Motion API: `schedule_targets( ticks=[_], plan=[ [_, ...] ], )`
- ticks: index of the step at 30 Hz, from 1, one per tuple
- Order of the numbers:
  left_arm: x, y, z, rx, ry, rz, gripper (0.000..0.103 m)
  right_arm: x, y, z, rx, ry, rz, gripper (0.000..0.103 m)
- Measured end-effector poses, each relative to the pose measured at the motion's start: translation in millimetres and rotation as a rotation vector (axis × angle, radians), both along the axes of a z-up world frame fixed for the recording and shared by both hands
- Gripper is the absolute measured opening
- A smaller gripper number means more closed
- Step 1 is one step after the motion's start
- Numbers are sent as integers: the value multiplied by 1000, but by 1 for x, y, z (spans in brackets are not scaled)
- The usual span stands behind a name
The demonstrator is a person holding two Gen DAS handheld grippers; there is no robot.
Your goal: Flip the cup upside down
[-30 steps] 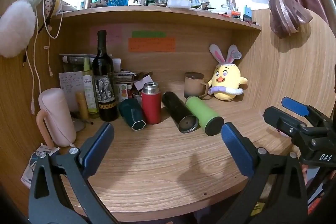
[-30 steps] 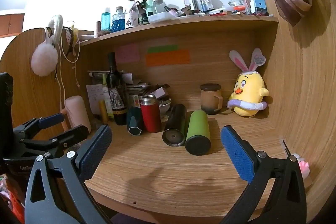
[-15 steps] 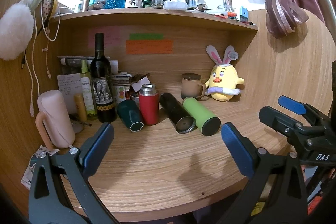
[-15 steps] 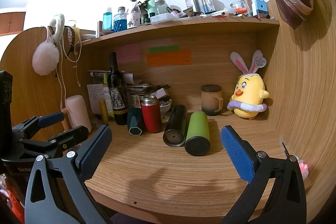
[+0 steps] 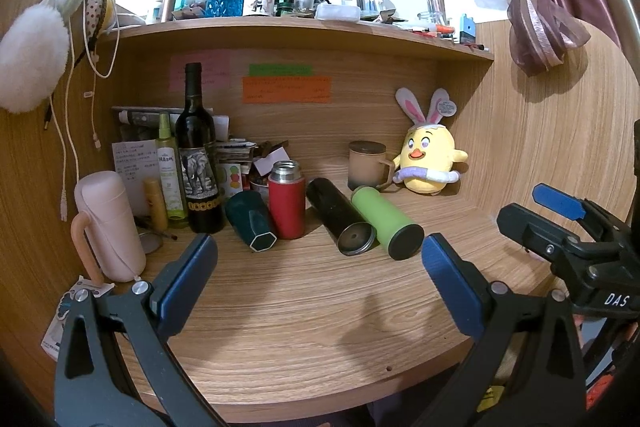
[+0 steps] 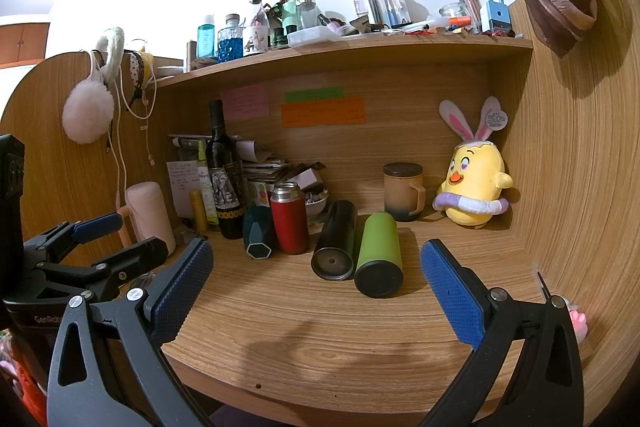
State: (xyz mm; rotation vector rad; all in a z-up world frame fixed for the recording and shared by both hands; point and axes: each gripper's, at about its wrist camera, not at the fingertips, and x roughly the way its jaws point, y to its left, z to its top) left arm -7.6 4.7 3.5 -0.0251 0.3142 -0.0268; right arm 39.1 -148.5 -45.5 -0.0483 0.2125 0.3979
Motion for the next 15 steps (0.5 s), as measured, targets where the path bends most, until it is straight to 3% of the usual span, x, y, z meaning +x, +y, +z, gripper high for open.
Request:
schedule_targets(
  ticks=[15],
  plan=[
    [0, 2, 0, 1, 0, -2, 103, -1, 0, 0, -1, -2, -1, 103]
  ],
)
